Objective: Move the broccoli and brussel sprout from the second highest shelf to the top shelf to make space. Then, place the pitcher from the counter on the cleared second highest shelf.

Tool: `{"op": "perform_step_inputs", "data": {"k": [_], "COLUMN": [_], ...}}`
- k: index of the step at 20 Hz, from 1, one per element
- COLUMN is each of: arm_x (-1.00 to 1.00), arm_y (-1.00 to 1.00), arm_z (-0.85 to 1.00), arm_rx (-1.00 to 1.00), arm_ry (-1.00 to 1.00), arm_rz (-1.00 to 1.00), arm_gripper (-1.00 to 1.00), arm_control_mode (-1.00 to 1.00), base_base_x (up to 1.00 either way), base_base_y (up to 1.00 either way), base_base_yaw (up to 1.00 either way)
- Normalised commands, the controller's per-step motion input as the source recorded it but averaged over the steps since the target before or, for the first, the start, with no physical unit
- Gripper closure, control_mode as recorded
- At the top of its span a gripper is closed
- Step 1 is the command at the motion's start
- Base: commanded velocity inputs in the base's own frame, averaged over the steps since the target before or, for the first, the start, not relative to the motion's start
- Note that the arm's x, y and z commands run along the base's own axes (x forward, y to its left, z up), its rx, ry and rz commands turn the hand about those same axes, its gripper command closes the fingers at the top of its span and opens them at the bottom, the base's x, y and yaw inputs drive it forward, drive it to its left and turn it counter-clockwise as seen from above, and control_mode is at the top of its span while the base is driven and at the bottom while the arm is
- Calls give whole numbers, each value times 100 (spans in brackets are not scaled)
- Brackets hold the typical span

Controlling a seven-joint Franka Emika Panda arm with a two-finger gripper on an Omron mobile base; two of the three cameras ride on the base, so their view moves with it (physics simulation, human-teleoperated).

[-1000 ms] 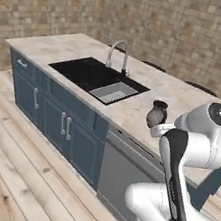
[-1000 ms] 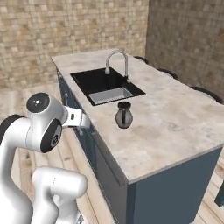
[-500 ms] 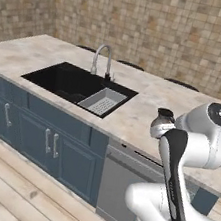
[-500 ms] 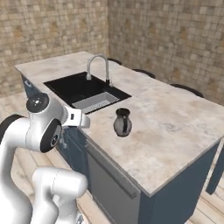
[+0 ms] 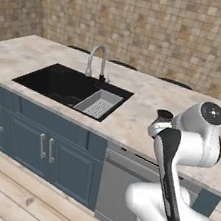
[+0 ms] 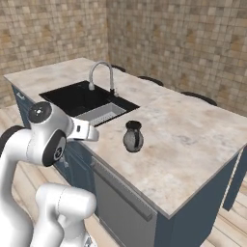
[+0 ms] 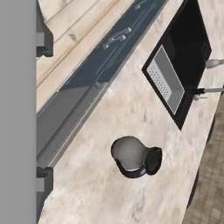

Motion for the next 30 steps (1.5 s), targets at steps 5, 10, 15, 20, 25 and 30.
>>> {"op": "perform_step_inputs", "data": {"k": [5,10,15,20,25,30], "arm_x": [0,1,46,74,57,36], "arm_y": [-56,-82,-51,-20,-15,-25], "arm_z": [-15,-14,-7,0,0,-4], "arm_rx": [2,6,3,2,1,0], "arm_ry": [0,0,0,5,5,6], "arm_rz": [0,2,4,2,4,8], "arm_gripper": [-100,-100,-100,-100,-100,-100], "arm_control_mode": [-100,-100,-100,-100,-100,-100], "base_base_x": [0,0,0,0,0,0], "base_base_y": [0,0,0,0,0,0], "base_base_yaw": [0,0,0,0,0,0]}}
